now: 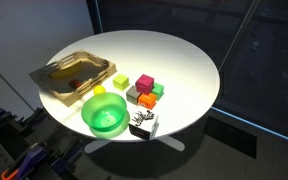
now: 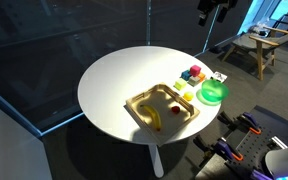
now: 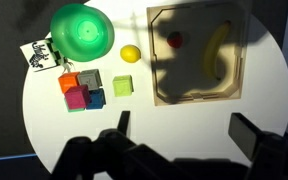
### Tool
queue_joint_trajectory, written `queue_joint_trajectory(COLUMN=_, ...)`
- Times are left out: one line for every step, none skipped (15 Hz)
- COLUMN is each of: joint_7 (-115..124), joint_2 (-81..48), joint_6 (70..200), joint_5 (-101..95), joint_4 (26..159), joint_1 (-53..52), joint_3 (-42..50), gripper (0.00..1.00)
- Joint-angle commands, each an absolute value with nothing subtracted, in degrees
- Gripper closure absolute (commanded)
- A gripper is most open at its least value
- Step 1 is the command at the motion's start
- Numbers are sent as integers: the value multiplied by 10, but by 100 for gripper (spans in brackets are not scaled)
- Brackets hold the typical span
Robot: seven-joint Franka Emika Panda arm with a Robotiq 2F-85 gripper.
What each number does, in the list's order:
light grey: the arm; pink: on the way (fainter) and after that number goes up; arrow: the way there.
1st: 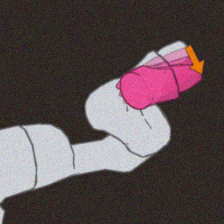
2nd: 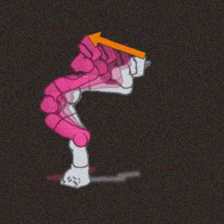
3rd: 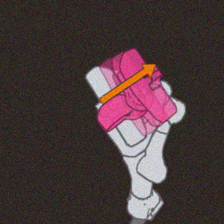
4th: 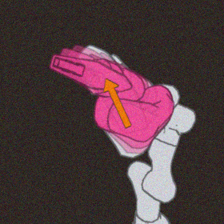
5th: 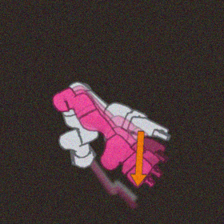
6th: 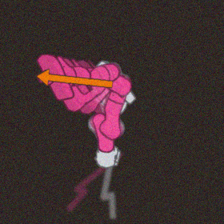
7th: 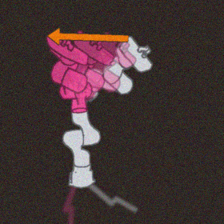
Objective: Put the pink toy block in the green bowl
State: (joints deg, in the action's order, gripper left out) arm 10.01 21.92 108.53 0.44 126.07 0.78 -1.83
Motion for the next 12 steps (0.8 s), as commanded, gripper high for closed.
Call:
queue_joint_trajectory(joint_7=24, joint_2=197, joint_6=1112, joint_5=15, joint_4=1262, joint_1=7, joint_3=8, gripper=0)
queue_joint_trajectory(joint_7=5, joint_2=188, joint_6=1118, joint_5=16, joint_4=1261, joint_1=7, joint_3=15, gripper=0)
queue_joint_trajectory(joint_7=-11, joint_2=181, joint_6=1121, joint_5=18, joint_4=1259, joint_1=8, joint_3=22, gripper=0)
queue_joint_trajectory(joint_7=-22, joint_2=171, joint_6=1125, joint_5=20, joint_4=1257, joint_1=9, joint_3=28, gripper=0)
queue_joint_trajectory(joint_7=-32, joint_2=161, joint_6=1122, joint_5=23, joint_4=1255, joint_1=11, joint_3=34, gripper=0)
queue_joint_trajectory(joint_7=-37, joint_2=154, joint_6=1123, joint_5=22, joint_4=1255, joint_1=13, joint_3=38, gripper=0)
queue_joint_trajectory(joint_7=-42, joint_2=147, joint_6=1123, joint_5=21, joint_4=1255, joint_1=15, joint_3=42, gripper=0)
queue_joint_trajectory(joint_7=-42, joint_2=141, joint_6=1131, joint_5=15, joint_4=1257, joint_1=17, joint_3=44, gripper=0)
queue_joint_trajectory(joint_7=-40, joint_2=137, joint_6=1138, joint_5=10, joint_4=1259, joint_1=19, joint_3=45, gripper=0)
queue_joint_trajectory(joint_7=-36, joint_2=132, joint_6=1150, joint_5=4, joint_4=1262, joint_1=22, joint_3=45, gripper=0)
queue_joint_trajectory(joint_7=-33, joint_2=128, joint_6=1158, joint_5=1, joint_4=1264, joint_1=25, joint_3=45, gripper=0)
queue_joint_trajectory(joint_7=-30, joint_2=124, joint_6=1165, joint_5=0, joint_4=1266, joint_1=27, joint_3=46, gripper=0)
